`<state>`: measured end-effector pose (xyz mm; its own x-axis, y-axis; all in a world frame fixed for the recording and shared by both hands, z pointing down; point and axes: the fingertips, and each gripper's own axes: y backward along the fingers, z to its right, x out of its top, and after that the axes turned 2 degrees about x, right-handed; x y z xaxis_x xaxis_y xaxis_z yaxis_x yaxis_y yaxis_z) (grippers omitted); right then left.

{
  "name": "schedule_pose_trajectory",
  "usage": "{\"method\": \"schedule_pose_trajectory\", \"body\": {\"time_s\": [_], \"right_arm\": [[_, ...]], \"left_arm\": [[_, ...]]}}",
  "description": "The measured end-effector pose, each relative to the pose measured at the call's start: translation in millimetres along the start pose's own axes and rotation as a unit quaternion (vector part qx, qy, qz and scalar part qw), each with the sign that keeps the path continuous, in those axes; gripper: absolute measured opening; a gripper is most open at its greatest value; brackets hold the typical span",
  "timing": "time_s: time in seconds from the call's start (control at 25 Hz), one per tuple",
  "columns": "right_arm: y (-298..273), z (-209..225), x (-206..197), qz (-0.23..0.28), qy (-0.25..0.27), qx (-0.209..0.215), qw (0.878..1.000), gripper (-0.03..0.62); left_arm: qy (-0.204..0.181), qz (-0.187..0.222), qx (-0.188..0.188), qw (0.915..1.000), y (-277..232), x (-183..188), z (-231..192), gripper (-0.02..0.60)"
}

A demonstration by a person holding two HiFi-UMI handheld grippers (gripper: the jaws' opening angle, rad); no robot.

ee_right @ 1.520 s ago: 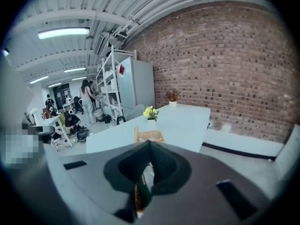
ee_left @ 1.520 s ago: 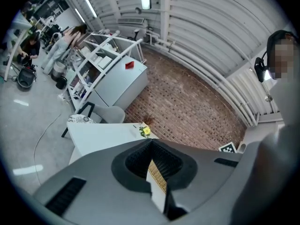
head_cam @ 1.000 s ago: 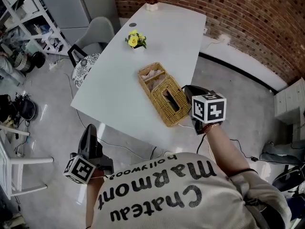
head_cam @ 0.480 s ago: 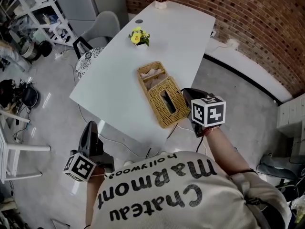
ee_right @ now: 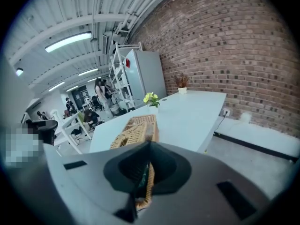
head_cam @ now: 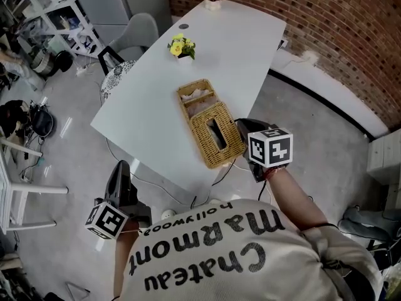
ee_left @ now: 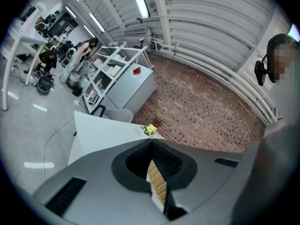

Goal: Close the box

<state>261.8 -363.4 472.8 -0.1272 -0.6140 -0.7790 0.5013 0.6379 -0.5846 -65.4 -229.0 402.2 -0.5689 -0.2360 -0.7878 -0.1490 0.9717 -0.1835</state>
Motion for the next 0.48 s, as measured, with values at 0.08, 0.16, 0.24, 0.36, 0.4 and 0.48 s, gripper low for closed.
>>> {"method": "schedule_pose_trajectory", "body": {"time_s": [0.08, 0.16, 0.24, 0.36, 0.4, 0.48], "right_arm": [[-0.7, 1.1, -2.0, -0.002, -0.001, 0.005, 1.0, 0.014], [-1.7, 2.4, -5.5, -0.004, -0.002, 0.009, 1.0, 0.014], [-2.7, 3.7, -10.2, -0.007, -0.003, 0.014, 1.0, 0.014], [-5.0, 6.3, -15.8, -0.013, -0.004, 0.018, 1.0, 0.014], [-6.1, 7.6, -17.4, -0.015, -0.005, 0.019, 1.0, 0.014], [-8.2, 10.3, -20.8, -0.019, -0.006, 0.02, 1.0, 0.014]], "left_arm": [[0.0, -0.002, 0.006, 1.0, 0.2, -1.9, 4.4, 0.002], [0.0, -0.001, 0.009, 1.0, 0.6, -4.7, 7.2, 0.002], [-0.001, 0.0, 0.009, 1.0, 1.5, -7.5, 9.2, 0.002], [-0.005, 0.003, 0.01, 0.9999, 3.1, -8.3, 14.3, 0.002], [-0.007, 0.005, 0.011, 0.9999, 3.9, -8.2, 15.9, 0.002], [-0.01, 0.009, 0.015, 0.9998, 6.5, -8.3, 17.6, 0.002]]}}
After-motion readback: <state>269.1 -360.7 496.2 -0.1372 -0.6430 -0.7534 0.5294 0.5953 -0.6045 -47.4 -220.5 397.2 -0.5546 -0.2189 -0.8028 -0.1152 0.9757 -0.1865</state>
